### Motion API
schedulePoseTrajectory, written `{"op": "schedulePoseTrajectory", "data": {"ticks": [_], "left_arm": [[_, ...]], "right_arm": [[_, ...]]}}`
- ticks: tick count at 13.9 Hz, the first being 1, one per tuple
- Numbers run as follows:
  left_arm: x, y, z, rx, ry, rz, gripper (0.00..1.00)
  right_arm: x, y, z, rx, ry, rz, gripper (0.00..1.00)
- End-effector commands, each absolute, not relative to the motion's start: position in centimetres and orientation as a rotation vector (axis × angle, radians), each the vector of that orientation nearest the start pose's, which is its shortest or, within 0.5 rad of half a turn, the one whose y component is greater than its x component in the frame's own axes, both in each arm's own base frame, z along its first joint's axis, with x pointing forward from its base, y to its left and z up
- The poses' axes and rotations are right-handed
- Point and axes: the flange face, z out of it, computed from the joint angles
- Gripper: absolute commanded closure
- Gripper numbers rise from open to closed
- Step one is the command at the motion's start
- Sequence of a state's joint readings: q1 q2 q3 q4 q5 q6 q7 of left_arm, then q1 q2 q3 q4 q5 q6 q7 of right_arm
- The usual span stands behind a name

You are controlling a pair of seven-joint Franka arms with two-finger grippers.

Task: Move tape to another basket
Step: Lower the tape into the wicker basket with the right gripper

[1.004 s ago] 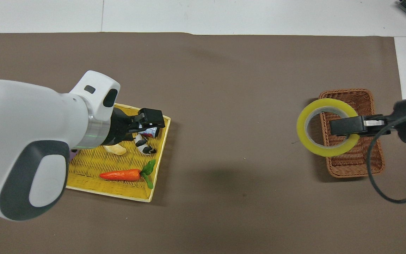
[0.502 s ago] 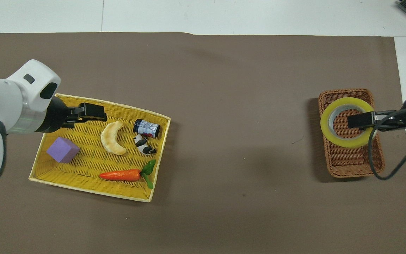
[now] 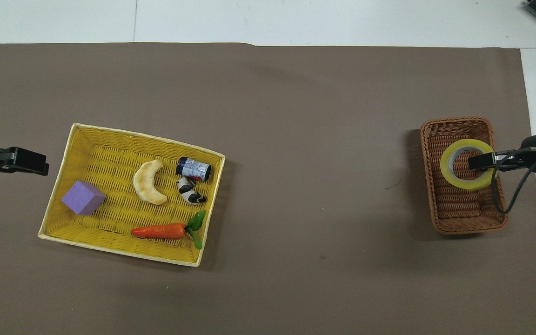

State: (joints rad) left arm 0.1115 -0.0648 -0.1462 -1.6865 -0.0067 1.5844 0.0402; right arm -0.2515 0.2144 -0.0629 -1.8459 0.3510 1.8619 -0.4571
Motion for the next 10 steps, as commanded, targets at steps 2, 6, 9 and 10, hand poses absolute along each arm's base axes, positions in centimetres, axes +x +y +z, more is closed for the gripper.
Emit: {"op": "schedulePoseTrajectory", "data": {"ticks": [2,6,9,10], "left_arm": [[53.3,-2.0,61.2,-3.104,0.134,0.127,0.00],[53.5,-2.3,61.3,-3.107,0.135,0.111,0.00],[53.4,-2.0,61.2,-3.107,0.130,0.127,0.00],[53.4,-2.0,61.2,-3.107,0.130,0.130,0.00]], "right_arm": [[56.5,-16.3,37.0,-2.782,-0.051,0.085,1.00],[55.9,-17.7,34.7,-2.767,-0.069,0.085,1.00],[55.4,-17.7,33.6,-2.766,-0.049,0.081,1.00],[55.4,-17.6,33.5,-2.766,-0.050,0.083,1.00]]}}
